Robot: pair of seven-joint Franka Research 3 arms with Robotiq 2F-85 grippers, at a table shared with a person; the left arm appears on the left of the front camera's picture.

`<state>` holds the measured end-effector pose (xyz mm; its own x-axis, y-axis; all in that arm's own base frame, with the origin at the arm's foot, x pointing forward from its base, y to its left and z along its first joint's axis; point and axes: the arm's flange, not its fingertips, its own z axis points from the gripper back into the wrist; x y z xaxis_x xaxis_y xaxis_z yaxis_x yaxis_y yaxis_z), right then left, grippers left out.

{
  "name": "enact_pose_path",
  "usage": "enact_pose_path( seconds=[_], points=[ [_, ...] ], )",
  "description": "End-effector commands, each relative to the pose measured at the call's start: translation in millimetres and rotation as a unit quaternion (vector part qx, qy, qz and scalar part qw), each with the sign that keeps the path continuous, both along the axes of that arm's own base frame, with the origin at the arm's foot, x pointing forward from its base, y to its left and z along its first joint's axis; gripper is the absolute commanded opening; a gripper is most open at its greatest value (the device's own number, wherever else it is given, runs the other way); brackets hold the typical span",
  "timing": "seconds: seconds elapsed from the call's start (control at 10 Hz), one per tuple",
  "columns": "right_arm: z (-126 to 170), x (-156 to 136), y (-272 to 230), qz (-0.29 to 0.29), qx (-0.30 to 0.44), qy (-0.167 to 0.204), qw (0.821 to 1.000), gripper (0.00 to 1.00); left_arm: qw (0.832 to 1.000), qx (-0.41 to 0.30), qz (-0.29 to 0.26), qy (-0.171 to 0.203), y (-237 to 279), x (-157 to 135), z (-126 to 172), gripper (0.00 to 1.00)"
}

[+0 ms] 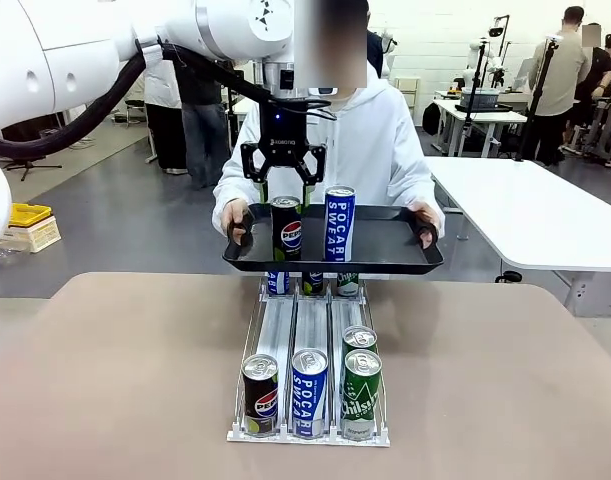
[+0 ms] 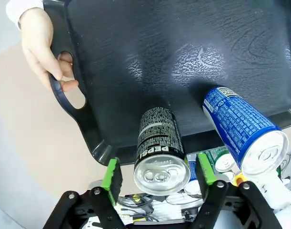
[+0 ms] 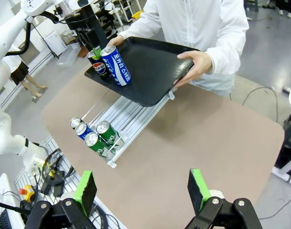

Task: Retrieve and hand over the desired beverage to the person.
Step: Place the picked can on the Handle tray extended by the person.

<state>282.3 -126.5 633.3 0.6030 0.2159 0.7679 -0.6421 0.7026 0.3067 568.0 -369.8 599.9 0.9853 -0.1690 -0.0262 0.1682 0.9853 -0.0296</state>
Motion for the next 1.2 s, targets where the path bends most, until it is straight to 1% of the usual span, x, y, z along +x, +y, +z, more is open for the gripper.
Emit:
enact_pose_path(
  seconds=[0.0, 0.3, 0.4, 0.5, 0.6, 0.7, 0.8, 1.0, 1.1],
  points=[
    [2, 3, 0, 0.010, 0.016, -0.008, 1.000, 1.00, 1.000, 0.000, -0.004, -0.002, -4, 5, 12, 1.00],
    [2, 3, 0, 0.010, 0.016, -0.008, 1.000, 1.00, 1.000, -0.001, -0.011, -0.004, -3, 5, 15, 1.00],
    [2, 3, 0, 0.010, 0.016, -0.008, 1.000, 1.00, 1.000, -0.001, -0.014, -0.004, -1, 2, 19, 1.00],
    [2, 3, 0, 0.010, 0.016, -0.008, 1.000, 1.00, 1.000, -0.006, -0.021, -0.015, 3, -7, 28, 1.00],
    [2, 3, 0, 0.010, 0.016, -0.008, 1.000, 1.00, 0.998, -0.008, -0.039, -0.041, 12, -32, 41, 1.00],
    [2, 3, 0, 0.010, 0.016, -0.008, 1.000, 1.00, 0.994, -0.014, -0.069, -0.080, 34, -74, 55, 1.00],
    [2, 3, 0, 0.010, 0.016, -0.008, 1.000, 1.00, 0.990, -0.035, -0.087, -0.109, 61, -110, 60, 1.00],
    [2, 3, 0, 0.010, 0.016, -0.008, 1.000, 1.00, 0.980, -0.060, -0.124, -0.141, 109, -168, 43, 1.00],
    [2, 3, 0, 0.010, 0.016, -0.008, 1.000, 1.00, 0.974, -0.065, -0.160, -0.148, 129, -188, 32, 1.00]
  ],
)
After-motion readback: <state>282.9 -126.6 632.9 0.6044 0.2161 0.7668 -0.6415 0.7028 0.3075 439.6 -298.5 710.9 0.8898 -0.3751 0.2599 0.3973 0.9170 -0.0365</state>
